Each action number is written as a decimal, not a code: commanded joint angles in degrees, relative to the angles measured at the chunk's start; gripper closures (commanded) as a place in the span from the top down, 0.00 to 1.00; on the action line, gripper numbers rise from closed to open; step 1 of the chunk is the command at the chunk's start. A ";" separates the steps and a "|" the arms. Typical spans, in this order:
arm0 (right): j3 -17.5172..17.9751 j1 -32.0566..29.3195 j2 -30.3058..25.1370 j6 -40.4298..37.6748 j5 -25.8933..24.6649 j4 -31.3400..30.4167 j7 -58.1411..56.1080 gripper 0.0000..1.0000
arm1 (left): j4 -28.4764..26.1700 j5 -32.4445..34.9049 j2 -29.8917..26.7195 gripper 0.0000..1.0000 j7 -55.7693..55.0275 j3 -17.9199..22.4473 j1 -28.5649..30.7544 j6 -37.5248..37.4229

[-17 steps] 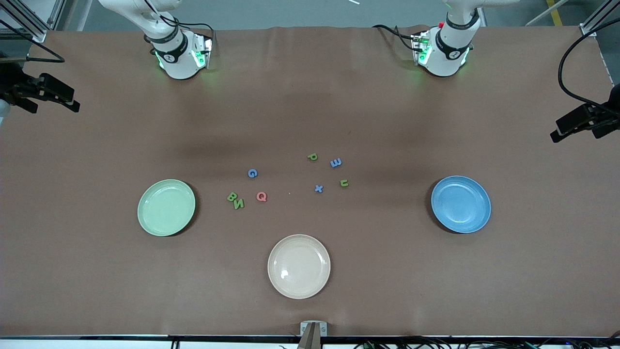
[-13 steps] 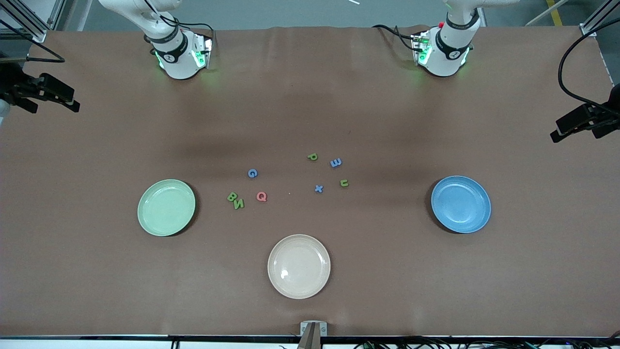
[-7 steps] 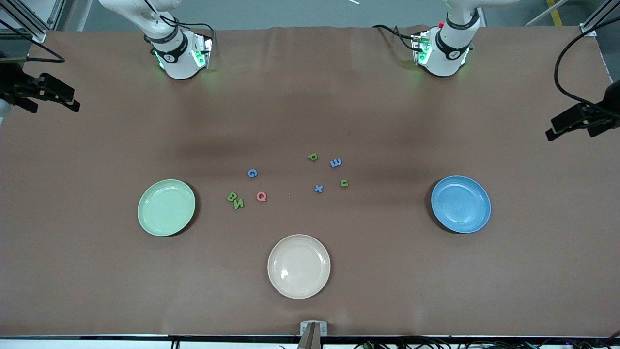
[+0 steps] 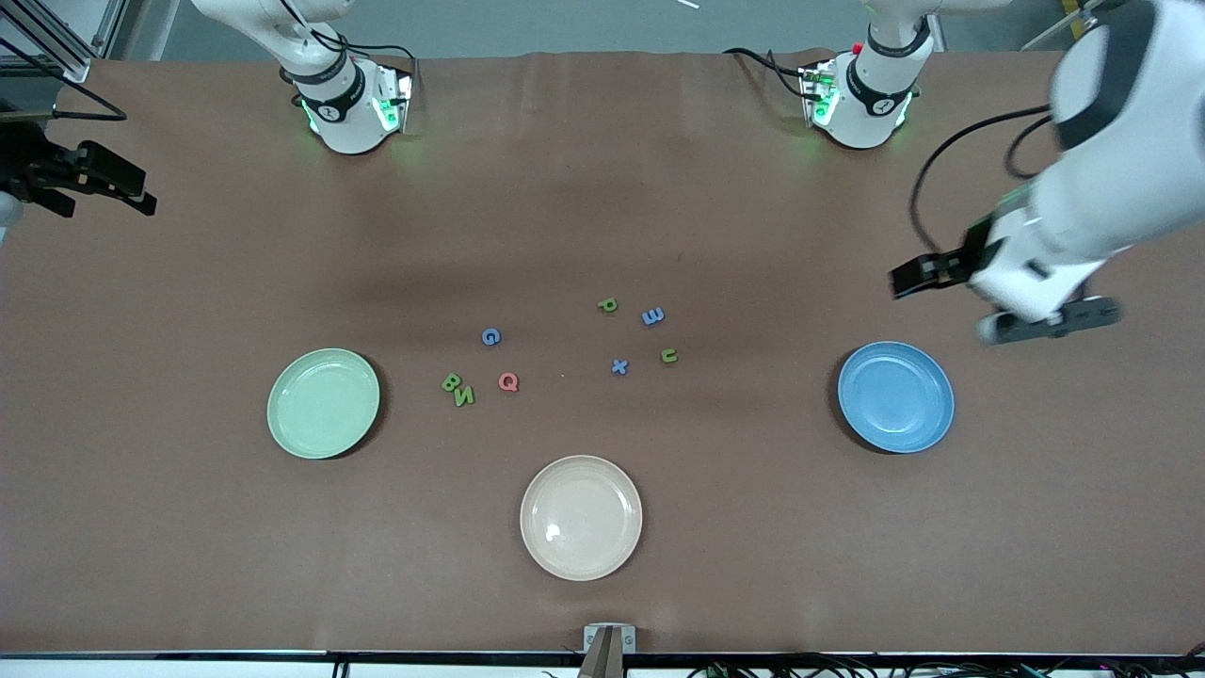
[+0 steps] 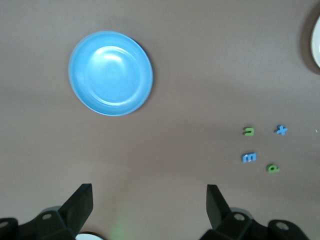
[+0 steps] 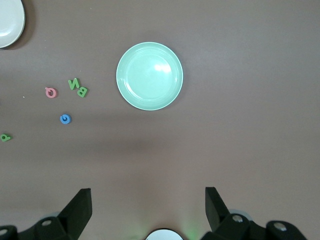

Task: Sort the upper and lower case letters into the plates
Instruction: 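Reach the left gripper down to the green lowercase n, then grasp the green n with the left gripper while the right gripper grasps the N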

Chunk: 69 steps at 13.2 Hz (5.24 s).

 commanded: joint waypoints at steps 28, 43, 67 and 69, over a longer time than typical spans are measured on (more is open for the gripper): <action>0.52 -4.04 9.67 5.08 -0.16 2.96 0.15 1.00 | -10.47 11.35 27.88 1.00 -31.47 -1.36 -20.60 45.30; 0.96 0.51 14.85 11.38 1.42 0.86 10.31 1.00 | -8.89 11.70 30.17 0.60 -31.38 -1.10 -21.48 46.26; 0.96 24.87 42.45 56.85 0.98 -9.52 15.44 0.80 | -8.98 11.88 30.43 0.32 -31.38 -1.19 -21.48 46.17; 0.96 24.87 42.45 57.02 0.89 -10.22 15.44 0.79 | -8.98 11.96 30.17 0.24 -31.21 -1.18 -21.39 46.09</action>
